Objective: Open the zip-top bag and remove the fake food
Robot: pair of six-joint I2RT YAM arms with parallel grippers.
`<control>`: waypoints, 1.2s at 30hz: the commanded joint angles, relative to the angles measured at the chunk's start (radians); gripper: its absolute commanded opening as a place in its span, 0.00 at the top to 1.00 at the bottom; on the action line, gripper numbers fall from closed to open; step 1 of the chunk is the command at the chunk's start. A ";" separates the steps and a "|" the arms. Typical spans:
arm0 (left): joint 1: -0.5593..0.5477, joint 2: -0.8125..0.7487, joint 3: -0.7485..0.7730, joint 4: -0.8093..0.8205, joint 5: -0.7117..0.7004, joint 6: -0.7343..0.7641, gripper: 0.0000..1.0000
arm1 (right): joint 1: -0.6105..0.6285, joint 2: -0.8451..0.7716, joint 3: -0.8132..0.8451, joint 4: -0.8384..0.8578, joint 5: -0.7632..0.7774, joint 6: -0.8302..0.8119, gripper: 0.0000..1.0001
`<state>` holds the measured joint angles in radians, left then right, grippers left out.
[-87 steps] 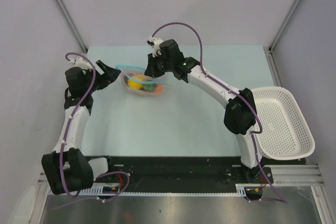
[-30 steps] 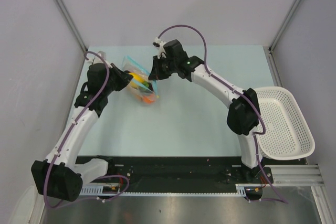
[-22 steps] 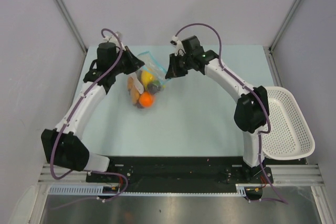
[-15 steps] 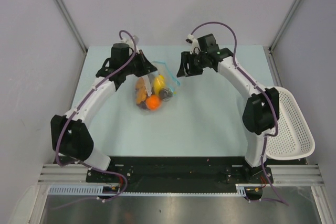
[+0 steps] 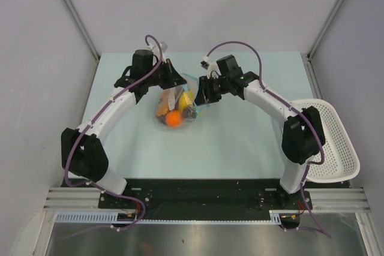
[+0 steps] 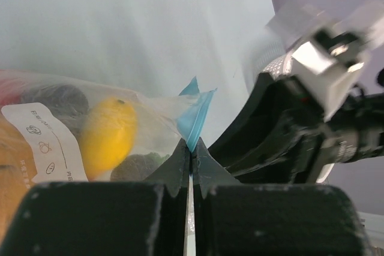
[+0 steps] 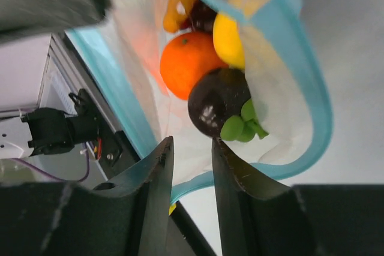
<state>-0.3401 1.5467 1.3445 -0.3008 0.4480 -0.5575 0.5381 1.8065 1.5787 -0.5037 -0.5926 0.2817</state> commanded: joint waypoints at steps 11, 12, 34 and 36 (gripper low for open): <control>-0.059 0.026 -0.073 0.193 0.069 -0.107 1.00 | 0.043 0.089 -0.144 0.205 -0.044 0.045 0.43; -0.063 0.033 -0.071 0.201 0.070 -0.114 1.00 | 0.048 0.102 -0.154 0.230 -0.042 0.042 0.43; -0.088 0.084 -0.091 0.203 0.017 -0.105 1.00 | 0.057 0.151 -0.244 0.320 0.048 0.086 0.51; -0.088 0.076 -0.113 0.213 0.009 -0.104 1.00 | 0.049 0.116 -0.244 0.298 0.057 0.090 0.61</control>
<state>-0.4141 1.6505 1.2594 -0.1398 0.4633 -0.6750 0.5945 1.9907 1.3357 -0.1768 -0.5663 0.3664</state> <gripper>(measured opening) 0.006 0.525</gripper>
